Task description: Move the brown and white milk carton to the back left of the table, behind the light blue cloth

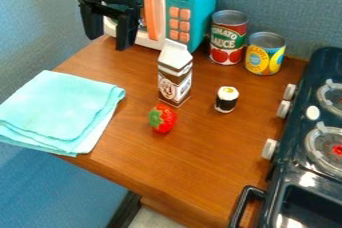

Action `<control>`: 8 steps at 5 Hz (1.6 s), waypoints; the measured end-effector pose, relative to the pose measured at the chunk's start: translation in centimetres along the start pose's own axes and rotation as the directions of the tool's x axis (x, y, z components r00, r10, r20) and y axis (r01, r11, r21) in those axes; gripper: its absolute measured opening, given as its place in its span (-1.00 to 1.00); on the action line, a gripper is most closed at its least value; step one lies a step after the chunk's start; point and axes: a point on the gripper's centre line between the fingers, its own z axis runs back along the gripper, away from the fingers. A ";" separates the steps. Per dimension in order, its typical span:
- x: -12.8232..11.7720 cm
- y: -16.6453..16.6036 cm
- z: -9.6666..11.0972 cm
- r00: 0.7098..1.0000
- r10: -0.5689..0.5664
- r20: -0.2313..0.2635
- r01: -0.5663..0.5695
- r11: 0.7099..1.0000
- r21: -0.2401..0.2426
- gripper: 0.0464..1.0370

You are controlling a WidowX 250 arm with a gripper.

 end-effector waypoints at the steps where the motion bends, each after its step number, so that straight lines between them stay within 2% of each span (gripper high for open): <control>1: -0.1 -0.2 -1.3 0.999 -0.003 -0.039 0.002 1.000 -0.013 0.93; 2: 0.0 -1.2 -2.2 0.999 -0.020 -0.035 0.018 0.999 -0.032 0.93; 3: 0.4 -3.7 -1.2 0.997 -0.073 -0.010 0.073 0.997 -0.029 0.93; 5: 0.5 -4.7 -0.4 0.998 -0.067 -0.003 0.067 0.998 0.003 0.93; 6: 1.9 -4.7 1.1 0.996 -0.071 0.050 0.070 0.997 0.012 0.93; 7: 2.6 -5.1 1.1 0.993 -0.075 0.085 0.076 0.997 -0.010 0.93; 8: 3.5 -5.1 1.2 0.993 -0.079 0.093 0.081 0.997 -0.015 0.93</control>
